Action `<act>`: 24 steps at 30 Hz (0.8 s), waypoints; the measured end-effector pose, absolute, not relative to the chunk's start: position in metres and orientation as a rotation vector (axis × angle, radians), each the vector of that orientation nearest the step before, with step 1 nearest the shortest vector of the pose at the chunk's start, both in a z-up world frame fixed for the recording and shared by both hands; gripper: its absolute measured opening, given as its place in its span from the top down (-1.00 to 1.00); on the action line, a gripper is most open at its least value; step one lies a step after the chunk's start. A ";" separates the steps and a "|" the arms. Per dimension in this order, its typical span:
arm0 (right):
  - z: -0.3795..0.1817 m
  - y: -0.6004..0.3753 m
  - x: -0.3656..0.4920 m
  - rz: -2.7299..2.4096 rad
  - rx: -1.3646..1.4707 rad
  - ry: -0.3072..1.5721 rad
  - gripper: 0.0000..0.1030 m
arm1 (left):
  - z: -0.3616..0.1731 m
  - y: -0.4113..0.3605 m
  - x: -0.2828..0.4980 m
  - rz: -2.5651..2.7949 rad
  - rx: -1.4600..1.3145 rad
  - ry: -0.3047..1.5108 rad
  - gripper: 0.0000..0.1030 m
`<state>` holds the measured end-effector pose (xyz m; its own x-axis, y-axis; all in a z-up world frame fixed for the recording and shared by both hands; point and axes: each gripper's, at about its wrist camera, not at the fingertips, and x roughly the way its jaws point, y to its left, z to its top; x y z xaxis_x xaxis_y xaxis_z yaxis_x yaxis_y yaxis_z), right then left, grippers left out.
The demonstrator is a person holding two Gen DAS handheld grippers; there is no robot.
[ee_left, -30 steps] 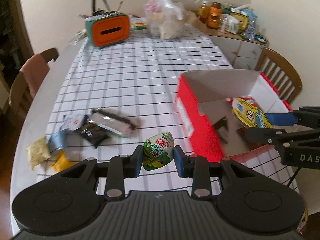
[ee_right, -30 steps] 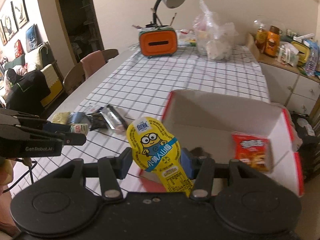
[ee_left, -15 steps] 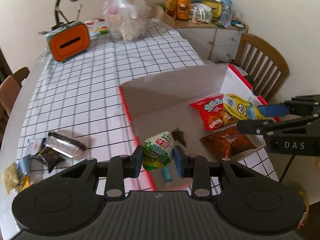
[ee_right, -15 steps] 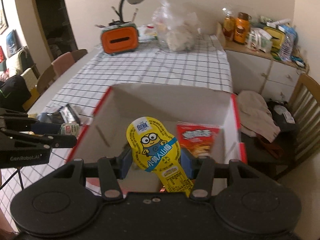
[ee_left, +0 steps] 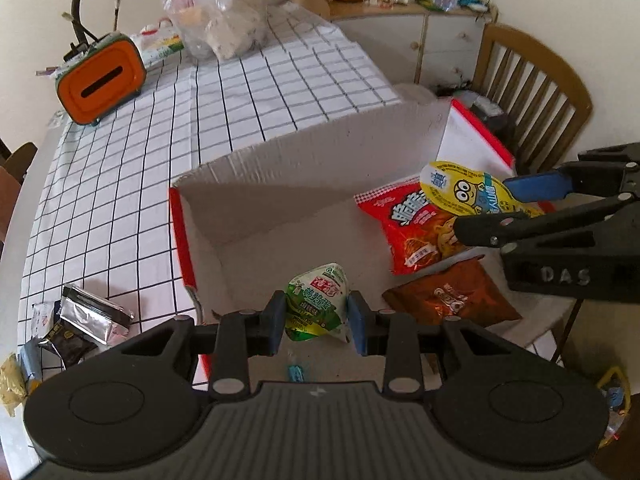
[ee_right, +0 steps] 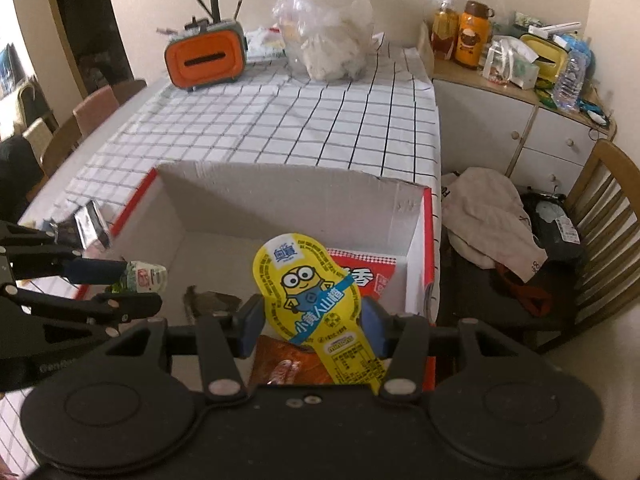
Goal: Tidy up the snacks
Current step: 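Carry the green packet and Minion packet over the red box, then open both grippers to drop the packets into the red box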
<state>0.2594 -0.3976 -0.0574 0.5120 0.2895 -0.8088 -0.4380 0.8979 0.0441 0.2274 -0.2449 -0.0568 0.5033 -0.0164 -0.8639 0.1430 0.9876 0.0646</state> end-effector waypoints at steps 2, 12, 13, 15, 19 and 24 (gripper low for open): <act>-0.065 -0.393 0.264 0.436 -0.204 0.950 0.01 | -0.062 -0.246 0.234 -0.091 0.137 1.062 0.37; -0.090 -0.379 0.278 0.445 -0.292 1.004 0.02 | -0.076 -0.256 0.254 -0.057 0.183 1.159 0.37; -0.091 -0.378 0.278 0.445 -0.297 1.008 0.02 | -0.077 -0.256 0.256 -0.057 0.181 1.169 0.37; -0.092 -0.378 0.279 0.444 -0.308 1.011 0.02 | -0.080 -0.255 0.260 -0.055 0.174 1.195 0.37; -0.095 -0.378 0.281 0.443 -0.314 1.023 0.01 | -0.081 -0.256 0.262 -0.058 0.172 1.213 0.37; -0.096 -0.379 0.279 0.445 -0.321 1.036 0.01 | -0.081 -0.256 0.263 -0.066 0.163 1.221 0.37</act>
<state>0.2792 -0.3793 -0.0956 0.4336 0.2015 -0.8783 -0.4982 0.8658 -0.0473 0.2628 -0.2558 -0.0815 0.3421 0.0371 -0.9389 0.1383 0.9863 0.0894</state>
